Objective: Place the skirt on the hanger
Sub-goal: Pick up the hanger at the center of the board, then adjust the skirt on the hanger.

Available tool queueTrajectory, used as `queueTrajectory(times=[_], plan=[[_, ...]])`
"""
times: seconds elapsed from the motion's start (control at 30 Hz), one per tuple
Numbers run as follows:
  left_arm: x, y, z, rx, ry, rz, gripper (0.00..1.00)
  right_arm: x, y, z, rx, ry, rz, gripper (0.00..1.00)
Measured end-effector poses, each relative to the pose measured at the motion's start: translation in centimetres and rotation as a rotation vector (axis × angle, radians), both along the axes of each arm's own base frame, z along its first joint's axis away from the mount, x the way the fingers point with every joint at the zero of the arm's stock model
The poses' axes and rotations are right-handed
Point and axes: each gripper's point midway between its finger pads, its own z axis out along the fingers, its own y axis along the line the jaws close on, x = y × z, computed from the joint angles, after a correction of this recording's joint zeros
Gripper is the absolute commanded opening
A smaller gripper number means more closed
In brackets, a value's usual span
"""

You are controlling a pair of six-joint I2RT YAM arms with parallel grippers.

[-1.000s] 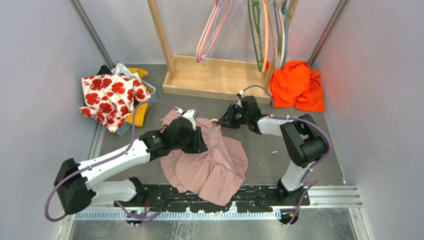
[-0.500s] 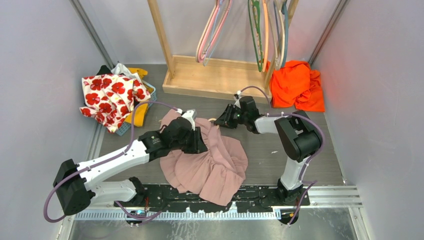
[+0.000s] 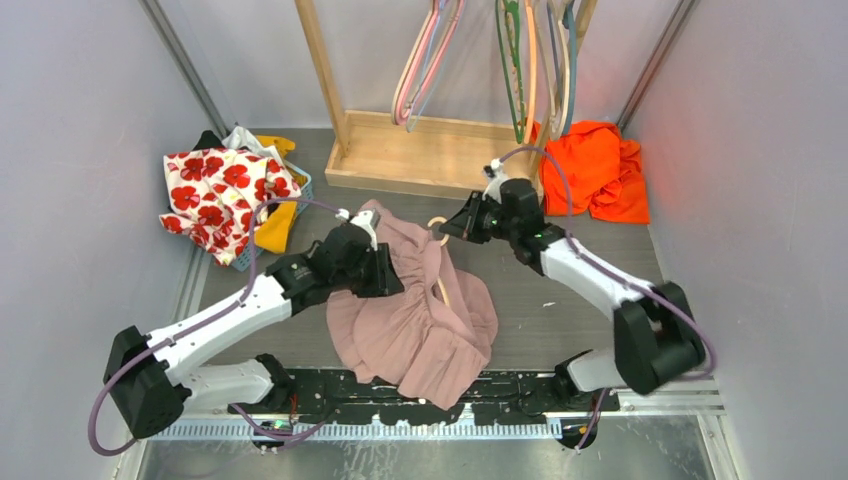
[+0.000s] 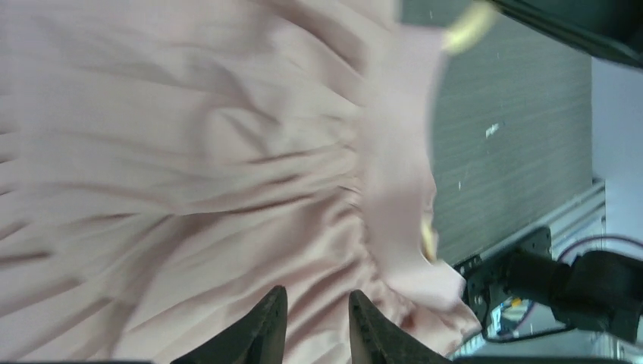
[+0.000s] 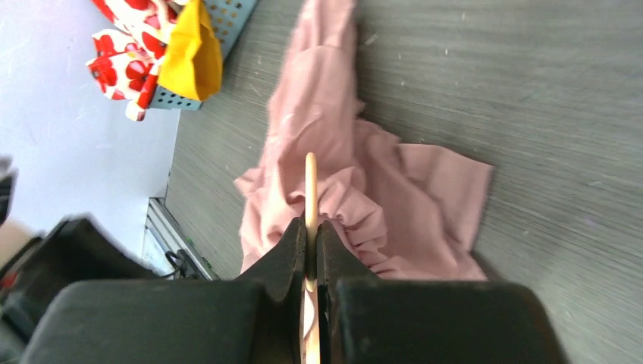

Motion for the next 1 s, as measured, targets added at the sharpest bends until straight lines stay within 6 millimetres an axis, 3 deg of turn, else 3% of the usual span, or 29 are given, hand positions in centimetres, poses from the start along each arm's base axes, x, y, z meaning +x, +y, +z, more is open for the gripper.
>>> queueTrajectory(times=[0.1, 0.17, 0.27, 0.4, 0.43, 0.5, 0.6, 0.77, 1.0], plan=[[1.7, 1.3, 1.1, 0.007, -0.002, 0.048, 0.44, -1.2, -1.7, 4.5, -0.051, -0.111, -0.012, 0.01], [3.0, 1.9, 2.5, -0.01, -0.015, 0.079, 0.48, -2.2, -2.7, 6.3, -0.086, -0.157, -0.015, 0.01], [5.2, 2.1, 5.3, -0.059, -0.049, 0.103, 0.55, -3.8, -4.2, 7.5, -0.138, -0.185, -0.018, 0.01], [7.7, 0.9, 8.8, -0.147, -0.092, 0.087, 0.62, -6.0, -5.8, 7.6, -0.197, -0.183, -0.009, 0.01], [8.0, 0.5, 9.1, -0.157, -0.096, 0.08, 0.68, -6.3, -6.0, 7.6, -0.205, -0.183, -0.008, 0.01], [9.2, -0.9, 9.7, -0.186, -0.096, 0.052, 0.9, -7.0, -6.4, 7.7, -0.217, -0.184, -0.006, 0.01], [10.6, -2.5, 8.4, -0.212, -0.054, 0.027, 0.97, -7.9, -6.9, 7.8, -0.225, -0.19, -0.003, 0.01], [11.5, -3.7, 3.6, -0.192, 0.103, 0.047, 0.99, -8.6, -7.0, 7.8, -0.238, -0.199, 0.005, 0.01], [11.2, -3.4, 2.0, -0.175, 0.182, 0.1, 0.99, -9.1, -6.5, 7.8, -0.248, -0.212, 0.027, 0.01]])
